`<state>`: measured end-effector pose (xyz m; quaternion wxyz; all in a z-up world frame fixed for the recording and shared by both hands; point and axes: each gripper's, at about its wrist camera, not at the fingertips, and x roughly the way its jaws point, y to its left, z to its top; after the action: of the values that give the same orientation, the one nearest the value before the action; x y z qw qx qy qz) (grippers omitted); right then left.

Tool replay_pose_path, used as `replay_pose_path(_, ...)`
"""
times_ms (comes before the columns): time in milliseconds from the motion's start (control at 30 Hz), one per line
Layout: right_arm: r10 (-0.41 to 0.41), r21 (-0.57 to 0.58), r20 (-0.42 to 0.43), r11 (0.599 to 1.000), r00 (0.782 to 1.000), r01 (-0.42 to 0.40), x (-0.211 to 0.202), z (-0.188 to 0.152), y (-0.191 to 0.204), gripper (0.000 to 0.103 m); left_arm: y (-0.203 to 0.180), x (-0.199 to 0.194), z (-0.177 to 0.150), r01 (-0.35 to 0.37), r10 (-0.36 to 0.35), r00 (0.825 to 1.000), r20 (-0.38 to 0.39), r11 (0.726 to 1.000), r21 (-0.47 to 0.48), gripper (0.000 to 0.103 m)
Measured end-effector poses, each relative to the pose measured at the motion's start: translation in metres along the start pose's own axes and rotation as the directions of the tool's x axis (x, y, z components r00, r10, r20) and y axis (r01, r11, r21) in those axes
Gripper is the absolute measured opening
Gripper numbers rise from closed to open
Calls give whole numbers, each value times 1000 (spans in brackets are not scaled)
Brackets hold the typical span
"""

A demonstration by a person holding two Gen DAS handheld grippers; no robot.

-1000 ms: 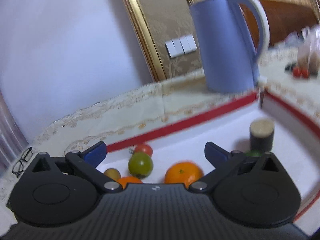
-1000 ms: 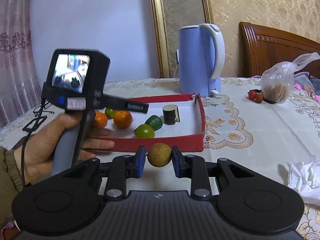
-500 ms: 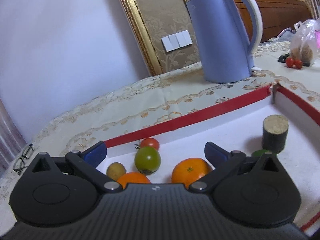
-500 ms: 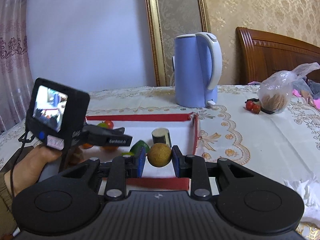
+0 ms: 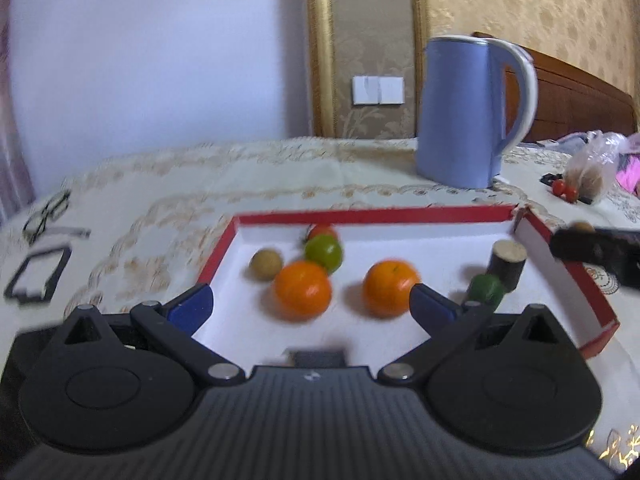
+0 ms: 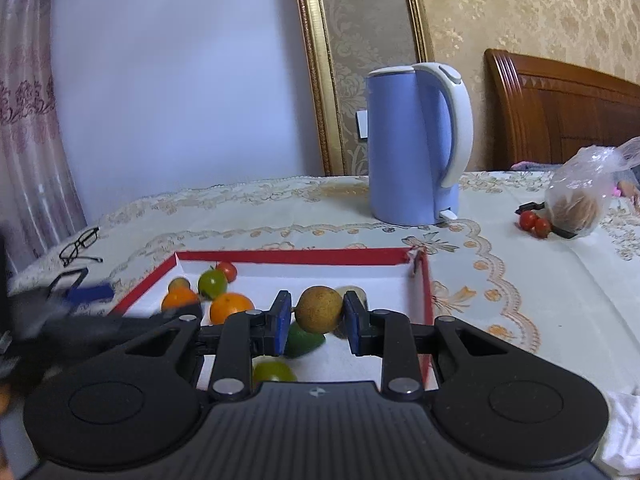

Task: Organize fruits
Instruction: 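Lower the small brown fruit into the tray and open the right gripper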

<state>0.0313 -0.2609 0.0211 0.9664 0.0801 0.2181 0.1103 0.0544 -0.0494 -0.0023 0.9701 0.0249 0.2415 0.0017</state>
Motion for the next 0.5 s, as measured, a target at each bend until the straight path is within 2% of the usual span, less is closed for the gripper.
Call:
replay_pose_path(267,-65,4,-19,998,998,65,37,11,12,28,27,4,-13,-39,37,999,-25,998,-55,103)
replay_pose_path(500,-111,4,-24,994,993,112,58,17,18,28,36,0,-16,-10,9,1000,-13,997,-82,103)
